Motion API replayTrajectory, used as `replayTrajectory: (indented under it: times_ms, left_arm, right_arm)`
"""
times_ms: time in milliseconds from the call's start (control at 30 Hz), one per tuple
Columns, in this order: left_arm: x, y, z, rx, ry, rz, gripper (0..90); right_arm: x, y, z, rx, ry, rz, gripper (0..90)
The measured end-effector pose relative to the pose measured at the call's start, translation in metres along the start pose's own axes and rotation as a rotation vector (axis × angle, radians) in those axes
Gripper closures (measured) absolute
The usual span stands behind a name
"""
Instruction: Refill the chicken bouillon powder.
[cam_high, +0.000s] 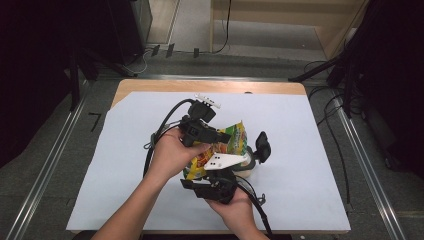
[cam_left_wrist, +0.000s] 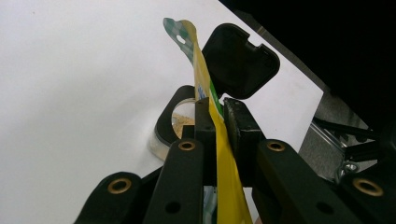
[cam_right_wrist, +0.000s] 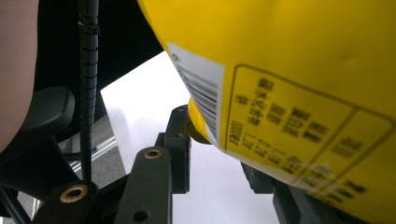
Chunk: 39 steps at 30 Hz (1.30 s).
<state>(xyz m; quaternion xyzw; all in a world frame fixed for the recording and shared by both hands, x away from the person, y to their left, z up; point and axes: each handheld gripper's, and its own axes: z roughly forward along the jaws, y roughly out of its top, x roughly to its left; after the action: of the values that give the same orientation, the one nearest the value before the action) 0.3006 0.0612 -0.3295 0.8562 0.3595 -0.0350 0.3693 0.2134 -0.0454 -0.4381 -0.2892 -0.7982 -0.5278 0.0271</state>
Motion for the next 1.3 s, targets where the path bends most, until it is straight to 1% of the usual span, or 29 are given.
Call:
replayTrajectory:
  times_ms: [500,567,800,1000,1300]
  left_arm:
    - [-0.0017,0.0002,-0.0004,-0.003,0.004,0.004,84.6]
    - [-0.0026,0.0004,-0.0006,-0.004,-0.002,0.003,84.7]
    - [-0.0043,0.0006,-0.0014,-0.005,0.0,0.01,84.7]
    - [-0.005,0.0004,0.0002,-0.001,0.007,0.011,84.1]
    - [-0.0051,0.0006,0.0004,-0.001,0.007,0.01,84.2]
  right_arm:
    - [-0.0001,0.0004,-0.0004,0.001,0.002,0.004,67.8]
    - [0.0,0.0005,-0.0008,-0.002,-0.004,0.004,67.8]
    - [0.0014,0.0008,-0.002,-0.01,-0.013,-0.001,67.9]
    - [-0.0002,0.0003,-0.0007,-0.001,-0.002,0.016,67.7]
    - [0.0003,-0.0001,-0.0007,-0.005,-0.007,0.016,67.5]
